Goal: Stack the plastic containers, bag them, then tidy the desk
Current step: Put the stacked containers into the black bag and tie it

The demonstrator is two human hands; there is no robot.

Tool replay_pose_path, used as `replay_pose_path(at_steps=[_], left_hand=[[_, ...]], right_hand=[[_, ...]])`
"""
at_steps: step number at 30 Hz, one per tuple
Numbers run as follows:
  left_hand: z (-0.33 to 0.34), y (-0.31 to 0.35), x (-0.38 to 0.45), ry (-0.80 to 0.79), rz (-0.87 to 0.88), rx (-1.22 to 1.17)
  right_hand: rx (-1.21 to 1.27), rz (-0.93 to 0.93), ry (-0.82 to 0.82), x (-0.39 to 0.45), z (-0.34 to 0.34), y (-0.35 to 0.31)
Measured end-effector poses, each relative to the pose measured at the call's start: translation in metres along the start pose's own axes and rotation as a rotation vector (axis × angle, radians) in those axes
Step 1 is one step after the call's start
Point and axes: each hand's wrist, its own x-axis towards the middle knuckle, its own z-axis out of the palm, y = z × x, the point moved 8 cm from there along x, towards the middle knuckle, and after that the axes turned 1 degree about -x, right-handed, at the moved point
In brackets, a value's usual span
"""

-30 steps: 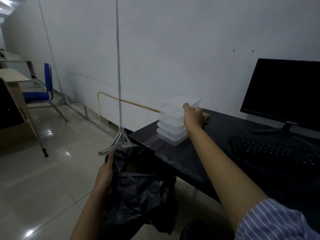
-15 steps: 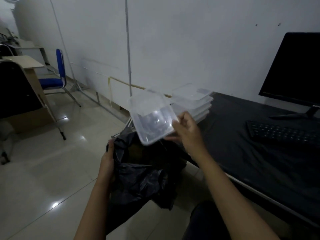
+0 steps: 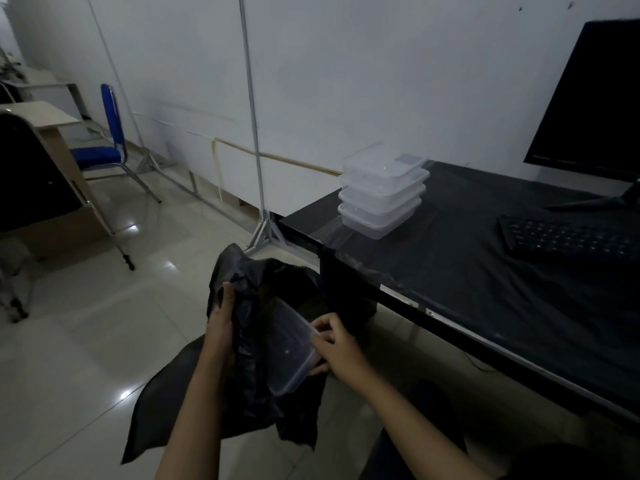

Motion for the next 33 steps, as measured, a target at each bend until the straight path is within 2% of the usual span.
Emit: replay_pose_path(at_steps=[6,9,12,16,20,22,27,30,33], left_hand=[[0.041,-0.015,-0.013,-0.188,-0.105,-0.165],[0.052,-0.017,-0.014,-0.257,-0.177,-0.296],[0.047,-0.017,-0.012,-0.245,-0.213,-0.349],[0.033,-0.019,-0.008,-0.221,-0.226,-0.4],[0.037,-0.024,-0.01,-0.263,-0.249,-0.441],[0.043,-0.025,-0.011,-0.275,-0.257,-0.433],[0.06,-0.021,-0.005,-0.24,-0.248,-0.391],[0.074,-0.011,0.001,-0.27,-0.242,-0.393],[0.084,0.002,0.004,-0.309,-0.22,-0.395]], right_hand=[[0.004,0.104,0.127,0.026,0.016,0.018],[-0.028,0.14,0.066,0.033,0.032,0.024],[-0.274,0.192,-0.062,0.036,0.037,0.032],[-0.313,0.142,-0.043,0.037,0.017,0.023],[-0.131,0.004,0.126,0.03,-0.007,-0.02],[-0.102,-0.134,0.216,0.023,-0.017,-0.054],[-0.286,-0.495,0.485,-0.01,-0.045,-0.151],[-0.262,-0.604,0.678,-0.029,-0.07,-0.192],[-0.168,-0.617,0.915,-0.04,-0.106,-0.215]])
